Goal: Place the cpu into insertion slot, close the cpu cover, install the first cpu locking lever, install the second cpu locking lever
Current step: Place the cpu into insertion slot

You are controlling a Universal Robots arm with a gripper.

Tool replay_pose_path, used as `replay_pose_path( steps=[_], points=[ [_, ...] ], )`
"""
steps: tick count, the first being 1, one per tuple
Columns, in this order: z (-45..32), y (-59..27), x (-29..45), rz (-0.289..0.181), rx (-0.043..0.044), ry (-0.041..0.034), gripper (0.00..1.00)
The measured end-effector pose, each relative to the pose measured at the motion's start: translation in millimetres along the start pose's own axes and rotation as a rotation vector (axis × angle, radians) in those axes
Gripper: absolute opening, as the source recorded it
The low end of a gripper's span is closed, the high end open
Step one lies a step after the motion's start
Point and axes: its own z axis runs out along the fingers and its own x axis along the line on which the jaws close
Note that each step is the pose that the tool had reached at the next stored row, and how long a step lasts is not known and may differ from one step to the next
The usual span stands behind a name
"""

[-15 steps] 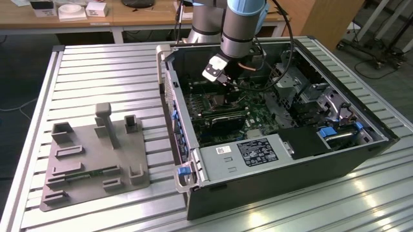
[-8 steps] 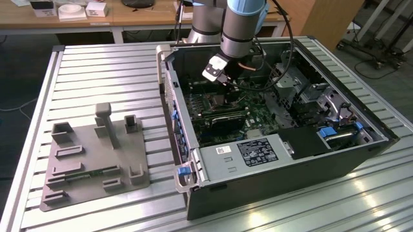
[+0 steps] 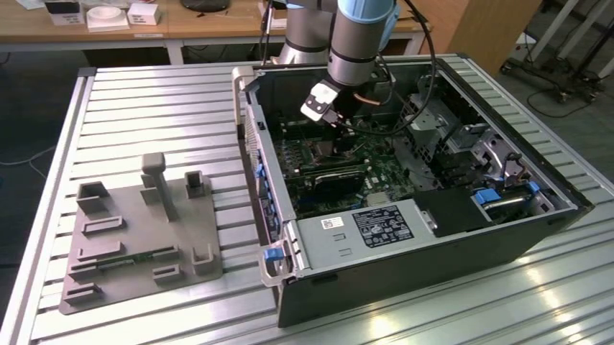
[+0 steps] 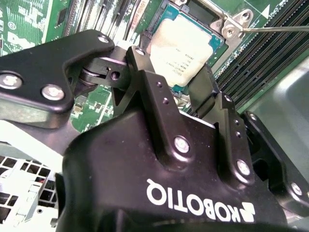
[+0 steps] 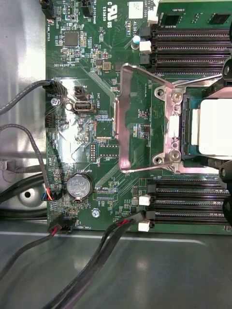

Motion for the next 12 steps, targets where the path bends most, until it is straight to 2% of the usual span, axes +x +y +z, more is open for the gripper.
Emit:
replay_pose_path(
  steps=[12],
  points=[
    [-3.8, 0.2, -0.1, 0.0, -0.0001, 0.0006, 0.54]
  ],
)
